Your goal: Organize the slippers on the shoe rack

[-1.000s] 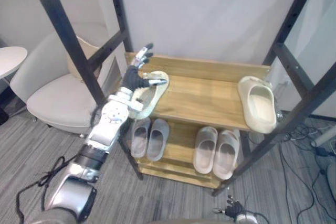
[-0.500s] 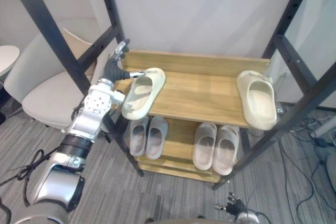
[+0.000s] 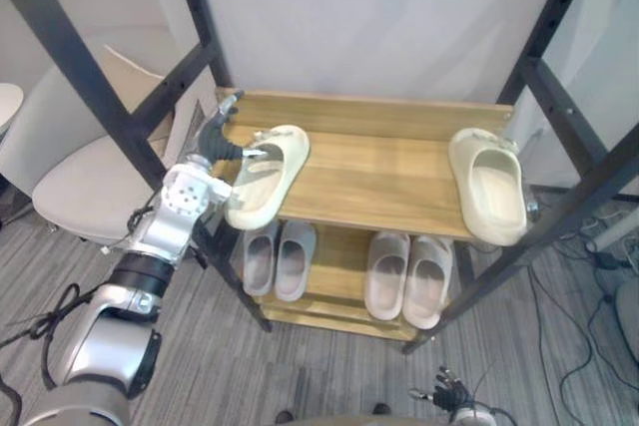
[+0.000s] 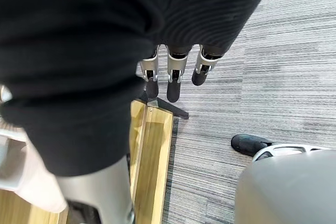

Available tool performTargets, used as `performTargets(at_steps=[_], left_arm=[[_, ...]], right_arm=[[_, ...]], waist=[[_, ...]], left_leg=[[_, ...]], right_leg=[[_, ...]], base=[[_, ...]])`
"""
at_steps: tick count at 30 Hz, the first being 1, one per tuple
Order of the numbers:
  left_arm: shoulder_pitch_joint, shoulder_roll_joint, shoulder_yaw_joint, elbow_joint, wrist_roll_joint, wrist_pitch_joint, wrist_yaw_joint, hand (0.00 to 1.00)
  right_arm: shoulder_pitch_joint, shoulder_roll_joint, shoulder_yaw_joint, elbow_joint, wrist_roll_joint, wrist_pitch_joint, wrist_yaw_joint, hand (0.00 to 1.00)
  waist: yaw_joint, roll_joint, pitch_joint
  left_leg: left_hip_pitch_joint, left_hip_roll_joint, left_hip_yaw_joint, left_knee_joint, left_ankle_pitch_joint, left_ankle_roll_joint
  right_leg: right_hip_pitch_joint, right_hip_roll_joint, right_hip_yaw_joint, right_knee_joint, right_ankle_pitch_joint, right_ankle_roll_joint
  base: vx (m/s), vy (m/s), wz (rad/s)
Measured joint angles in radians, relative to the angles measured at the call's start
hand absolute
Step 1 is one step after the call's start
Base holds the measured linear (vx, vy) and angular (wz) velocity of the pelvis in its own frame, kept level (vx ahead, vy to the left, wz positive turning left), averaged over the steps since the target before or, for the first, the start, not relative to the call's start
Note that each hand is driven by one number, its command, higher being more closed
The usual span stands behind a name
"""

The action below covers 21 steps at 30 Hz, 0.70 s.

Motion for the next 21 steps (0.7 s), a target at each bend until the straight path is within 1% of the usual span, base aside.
performTargets(at_steps=[4,7,11,12,13,21], left_arm=[[-0.008,-0.003,0.0,0.015,0.021,0.003,0.002,0.0],[-0.028,-0.013,-0.001,0.05,0.021,0.009,0.003,0.0],[-0.036,-0.015,-0.001,0.055,0.021,0.011,0.006,0.0],[-0.037,-0.018,-0.001,0.06,0.022,0.014,0.006,1.0],[-0.049,-0.025,-0.001,0.074,0.029,0.021,0.006,1.0],[-0.091,-0.045,-0.001,0.107,0.031,0.025,0.027,1.0]], right_arm=[[0.004,0.003,-0.007,-0.014,0.001,0.0,0.0,0.0],[0.028,0.003,-0.009,-0.038,0.002,0.0,0.0,0.0],[0.03,0.003,-0.009,-0.039,0.002,0.0,0.0,0.0],[0.032,0.004,-0.01,-0.039,0.002,0.0,0.0,0.0],[0.039,0.004,-0.01,-0.042,0.002,0.0,0.0,0.0],[0.058,0.007,-0.011,-0.078,0.002,-0.001,-0.001,0.0]], waist=[[-0.004,0.001,0.007],[-0.005,0.001,0.007],[-0.005,0.001,0.007],[-0.006,0.001,0.007],[-0.006,0.0,0.007],[-0.007,0.0,0.008]], left_leg=[[-0.017,0.002,0.014,0.001,0.0,0.0],[-0.018,0.004,0.018,0.001,0.0,0.0],[-0.03,0.005,0.04,0.001,0.0,0.0],[-0.032,0.004,0.042,0.001,0.0,0.0],[-0.032,0.004,0.046,0.001,0.0,0.0],[-0.037,0.006,0.073,0.001,0.0,0.0]], right_leg=[[-0.032,0.0,0.016,0.016,-0.001,-0.001],[-0.037,0.001,0.02,0.019,-0.001,-0.001],[-0.065,0.0,0.038,0.034,-0.002,-0.002],[-0.069,0.0,0.043,0.034,-0.001,-0.002],[-0.073,-0.001,0.046,0.038,-0.001,-0.002],[-0.098,-0.001,0.068,0.052,-0.001,-0.003]], base=[[-0.02,0.007,-0.12],[0.0,0.002,-0.04],[0.0,0.008,-0.12],[0.01,0.01,-0.15],[0.0,0.005,-0.1],[-0.01,0.001,-0.1]])
